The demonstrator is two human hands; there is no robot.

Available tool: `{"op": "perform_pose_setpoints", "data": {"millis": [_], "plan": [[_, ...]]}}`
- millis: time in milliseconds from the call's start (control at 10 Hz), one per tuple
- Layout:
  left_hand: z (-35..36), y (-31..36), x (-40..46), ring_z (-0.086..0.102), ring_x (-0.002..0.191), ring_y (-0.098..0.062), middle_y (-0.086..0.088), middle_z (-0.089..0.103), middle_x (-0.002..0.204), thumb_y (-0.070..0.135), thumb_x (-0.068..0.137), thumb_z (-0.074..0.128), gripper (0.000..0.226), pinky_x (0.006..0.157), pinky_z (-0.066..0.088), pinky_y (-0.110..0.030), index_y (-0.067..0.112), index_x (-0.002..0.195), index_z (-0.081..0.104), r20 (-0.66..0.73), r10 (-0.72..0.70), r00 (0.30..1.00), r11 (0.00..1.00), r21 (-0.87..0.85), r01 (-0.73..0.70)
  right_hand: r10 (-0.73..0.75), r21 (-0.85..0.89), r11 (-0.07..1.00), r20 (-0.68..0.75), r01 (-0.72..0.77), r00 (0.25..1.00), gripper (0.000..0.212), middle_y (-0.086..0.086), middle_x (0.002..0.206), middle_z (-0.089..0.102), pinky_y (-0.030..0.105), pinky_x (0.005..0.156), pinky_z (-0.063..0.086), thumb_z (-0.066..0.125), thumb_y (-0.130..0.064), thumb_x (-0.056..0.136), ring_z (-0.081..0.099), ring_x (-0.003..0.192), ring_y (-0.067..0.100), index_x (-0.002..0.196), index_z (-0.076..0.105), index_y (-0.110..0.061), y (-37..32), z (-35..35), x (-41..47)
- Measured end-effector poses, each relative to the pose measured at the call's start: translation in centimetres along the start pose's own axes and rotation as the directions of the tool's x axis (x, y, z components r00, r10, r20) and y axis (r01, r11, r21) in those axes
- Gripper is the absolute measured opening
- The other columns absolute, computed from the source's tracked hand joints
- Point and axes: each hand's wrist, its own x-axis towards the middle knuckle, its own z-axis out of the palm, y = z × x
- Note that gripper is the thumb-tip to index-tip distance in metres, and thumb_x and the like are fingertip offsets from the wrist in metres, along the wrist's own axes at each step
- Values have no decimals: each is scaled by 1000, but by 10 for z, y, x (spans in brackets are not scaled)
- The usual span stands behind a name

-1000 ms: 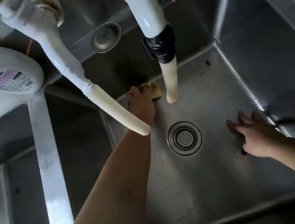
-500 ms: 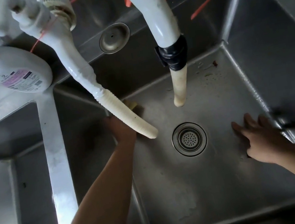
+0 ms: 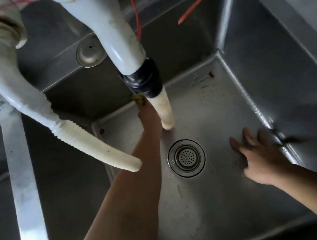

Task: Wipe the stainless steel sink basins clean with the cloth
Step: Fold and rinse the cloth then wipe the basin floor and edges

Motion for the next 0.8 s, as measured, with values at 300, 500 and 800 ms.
{"op": "perform_pose_setpoints", "data": {"millis": [300, 500, 800], "plan": [[20, 50, -29, 45, 123, -35, -13, 33, 151, 11, 97, 37, 65, 107, 38, -42, 35, 155, 22, 205, 259, 944, 945, 149, -292, -12, 73, 997, -6, 13, 1000, 71, 5, 164, -3, 60, 110, 31, 44, -33, 91, 1, 146, 46, 154, 13, -37, 0, -3, 2], [17, -1, -81, 54, 85, -12, 0, 58, 101, 17, 86, 58, 46, 73, 38, -17, 33, 129, 65, 380, 403, 833, 897, 16, -441, -1, 76, 997, -3, 1, 1000, 71, 3, 164, -3, 64, 111, 29, 46, -32, 91, -3, 148, 45, 154, 15, -37, -3, -10, -4], [12, -16, -114, 60, 64, 4, 6, 64, 77, 9, 91, 60, 25, 61, 42, -4, 26, 95, 77, 17, 156, 988, 878, -461, -131, 6, 148, 989, 53, -14, 999, 77, 0, 165, -15, 70, 113, 13, 49, -30, 92, -14, 149, 44, 156, 7, -39, -2, -9, -2]]}}
